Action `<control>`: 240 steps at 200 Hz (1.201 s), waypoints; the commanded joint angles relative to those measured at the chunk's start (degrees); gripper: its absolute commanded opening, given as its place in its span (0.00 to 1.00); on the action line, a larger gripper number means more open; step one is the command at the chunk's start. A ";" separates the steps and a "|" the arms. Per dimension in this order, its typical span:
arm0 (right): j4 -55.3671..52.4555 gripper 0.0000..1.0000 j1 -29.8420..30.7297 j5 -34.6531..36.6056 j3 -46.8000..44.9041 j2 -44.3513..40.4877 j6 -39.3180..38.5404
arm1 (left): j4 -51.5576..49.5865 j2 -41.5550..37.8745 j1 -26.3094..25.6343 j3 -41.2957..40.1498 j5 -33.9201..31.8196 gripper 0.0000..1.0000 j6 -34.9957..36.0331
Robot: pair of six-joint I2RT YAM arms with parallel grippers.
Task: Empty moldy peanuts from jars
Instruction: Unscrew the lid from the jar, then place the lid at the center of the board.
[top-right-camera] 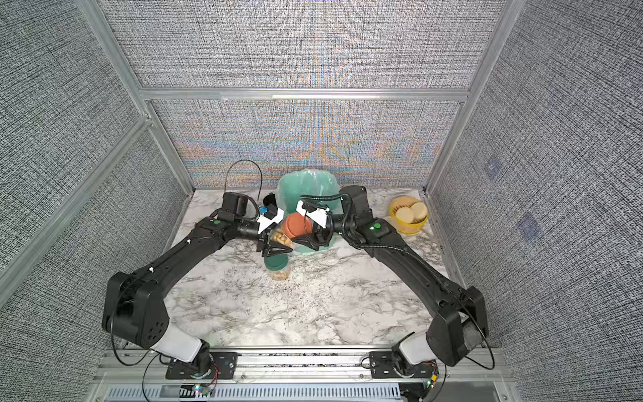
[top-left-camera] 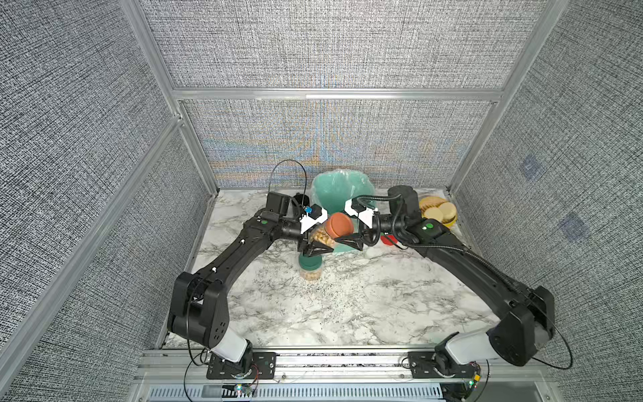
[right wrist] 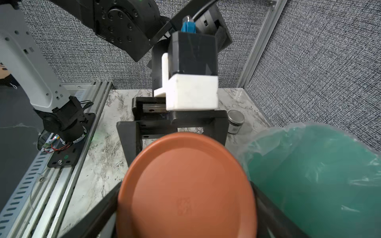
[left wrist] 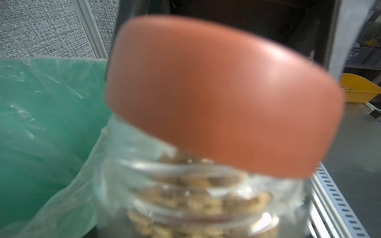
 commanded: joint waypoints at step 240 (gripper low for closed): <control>7.19 0.16 -9.80 36.03 -29.47 -30.33 45.12 | 8.27 -0.90 0.19 0.29 1.90 0.00 -3.53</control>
